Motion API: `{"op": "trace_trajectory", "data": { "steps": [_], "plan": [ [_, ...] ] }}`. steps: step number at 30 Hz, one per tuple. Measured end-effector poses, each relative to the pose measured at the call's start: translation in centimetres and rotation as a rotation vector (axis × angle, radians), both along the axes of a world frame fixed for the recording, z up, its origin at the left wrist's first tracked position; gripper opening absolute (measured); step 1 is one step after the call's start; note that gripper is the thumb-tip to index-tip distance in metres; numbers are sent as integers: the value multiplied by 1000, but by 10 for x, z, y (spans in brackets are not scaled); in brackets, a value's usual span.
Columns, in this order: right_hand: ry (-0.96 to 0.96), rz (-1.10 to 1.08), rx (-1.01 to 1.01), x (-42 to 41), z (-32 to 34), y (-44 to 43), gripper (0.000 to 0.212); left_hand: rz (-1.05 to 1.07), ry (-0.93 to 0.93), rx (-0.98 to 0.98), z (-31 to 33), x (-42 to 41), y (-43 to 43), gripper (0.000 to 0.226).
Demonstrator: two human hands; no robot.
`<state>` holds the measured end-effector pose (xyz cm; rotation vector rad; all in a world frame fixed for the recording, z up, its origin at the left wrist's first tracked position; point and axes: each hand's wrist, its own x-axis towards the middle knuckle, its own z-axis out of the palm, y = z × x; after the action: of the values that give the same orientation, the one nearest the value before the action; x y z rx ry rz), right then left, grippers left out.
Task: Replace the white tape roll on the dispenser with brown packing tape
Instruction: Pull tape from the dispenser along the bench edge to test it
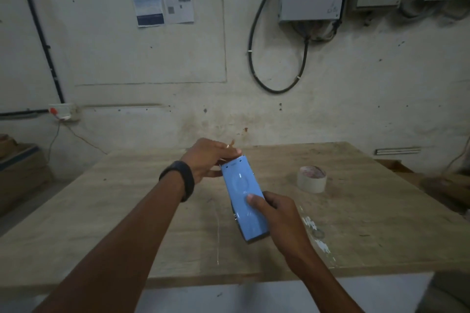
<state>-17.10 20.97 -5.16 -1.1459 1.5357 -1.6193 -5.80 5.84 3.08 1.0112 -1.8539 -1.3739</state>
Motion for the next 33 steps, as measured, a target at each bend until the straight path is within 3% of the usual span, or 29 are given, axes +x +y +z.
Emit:
{"op": "trace_trajectory", "data": {
  "steps": [8, 14, 20, 27, 33],
  "plan": [
    [-255, 15, 110, 24, 2, 42, 27, -21, -235, -203, 0, -8, 11, 16],
    [-231, -95, 247, 48, -22, 64, 38, 128, -668, -435, -46, -19, 30, 43],
    [-149, -140, 332, 64, -45, 89, 61, 136, -645, -278, -78, -10, 50, 35],
    [-28, -132, 417, 70, -68, 106, 47, 192, -601, -258, -110, -10, 51, 28],
    [-45, -181, 414, 76, -79, 104, 50, 150, -565, -296, -128, -11, 45, 25]
  ]
}}
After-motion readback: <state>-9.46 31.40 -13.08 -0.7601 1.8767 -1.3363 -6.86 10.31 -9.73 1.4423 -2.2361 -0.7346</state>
